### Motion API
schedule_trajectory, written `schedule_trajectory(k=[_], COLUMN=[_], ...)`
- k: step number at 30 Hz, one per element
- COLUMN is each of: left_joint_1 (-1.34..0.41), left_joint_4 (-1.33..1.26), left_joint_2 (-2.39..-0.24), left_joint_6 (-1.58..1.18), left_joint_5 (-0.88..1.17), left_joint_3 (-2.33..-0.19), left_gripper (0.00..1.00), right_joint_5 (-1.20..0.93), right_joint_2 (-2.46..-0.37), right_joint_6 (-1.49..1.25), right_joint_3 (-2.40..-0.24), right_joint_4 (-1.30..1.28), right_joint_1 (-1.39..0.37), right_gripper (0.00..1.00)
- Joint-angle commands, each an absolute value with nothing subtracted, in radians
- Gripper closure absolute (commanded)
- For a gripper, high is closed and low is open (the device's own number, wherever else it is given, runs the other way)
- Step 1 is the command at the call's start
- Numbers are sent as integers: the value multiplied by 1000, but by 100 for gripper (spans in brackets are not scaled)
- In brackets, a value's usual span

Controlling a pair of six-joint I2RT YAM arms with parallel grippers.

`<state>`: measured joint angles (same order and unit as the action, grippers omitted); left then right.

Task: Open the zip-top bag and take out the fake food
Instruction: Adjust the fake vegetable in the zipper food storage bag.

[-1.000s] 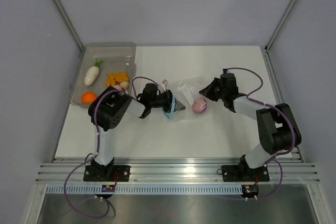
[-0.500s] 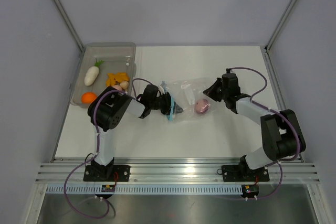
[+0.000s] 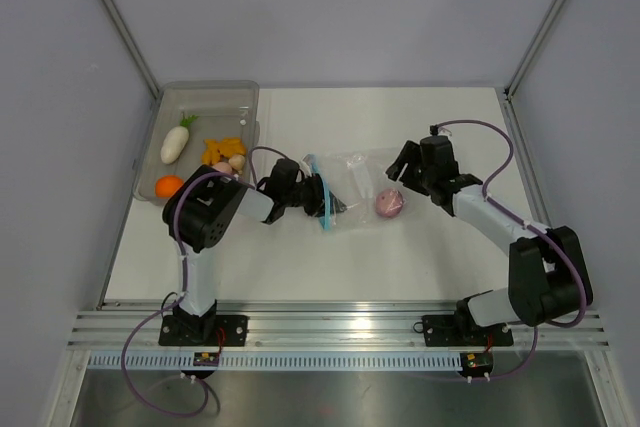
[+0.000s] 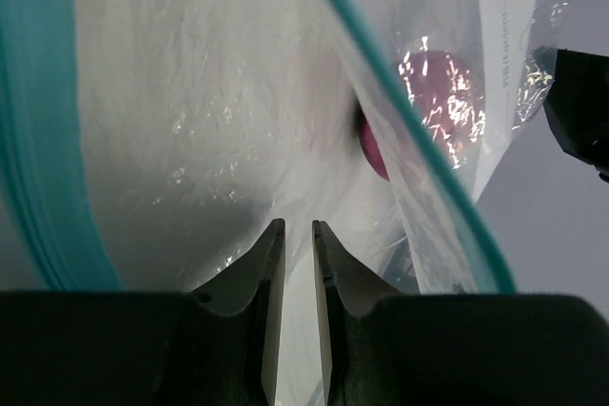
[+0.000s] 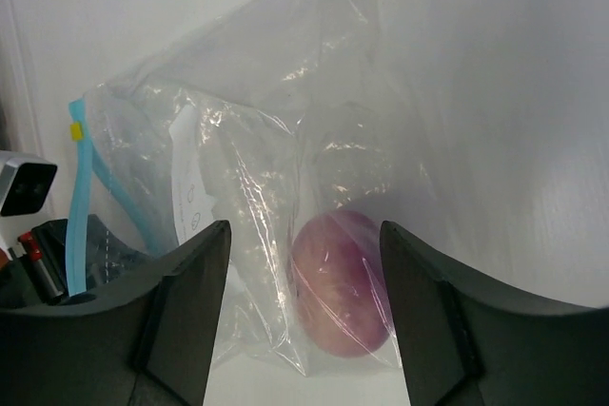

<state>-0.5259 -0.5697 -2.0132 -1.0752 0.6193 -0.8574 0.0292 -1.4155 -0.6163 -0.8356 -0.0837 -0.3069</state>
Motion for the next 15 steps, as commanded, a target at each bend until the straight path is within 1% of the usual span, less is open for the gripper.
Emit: schedule_trajectory(k=[1,4,5,8,12,15], left_joint_1=[-512,-509,-509,-505,-505,-503], left_joint_4=[-598,-598,-598,-600,-601,-598], left_joint_2=[-1953,-1951,-1950,-1945,-1936,-1933], left_joint_6=[-1055,-1055,-1057,-1057,-1057,-1055], left_joint_5=[611,610,612,612,617,615], left_joint_3=[-857,-854,-856,-853,-848,-845], left_gripper=[81,81,81,81,81,81], right_joint_5=[114,109,123,129,92,115], right_joint_2=[-1371,-1332,-1307,-1269,-1230,-1224], right_joint_6=[-563,-551,-548,-537,-538,-531], right_joint_3=[-884,-859,-851,-812,-755,-735], right_joint_4=[-167,-198,-207,-218,-198,-192], right_joint_1=[-319,-325,-328,-327,-331,-354], right_gripper=[29,41,42,38,36,35])
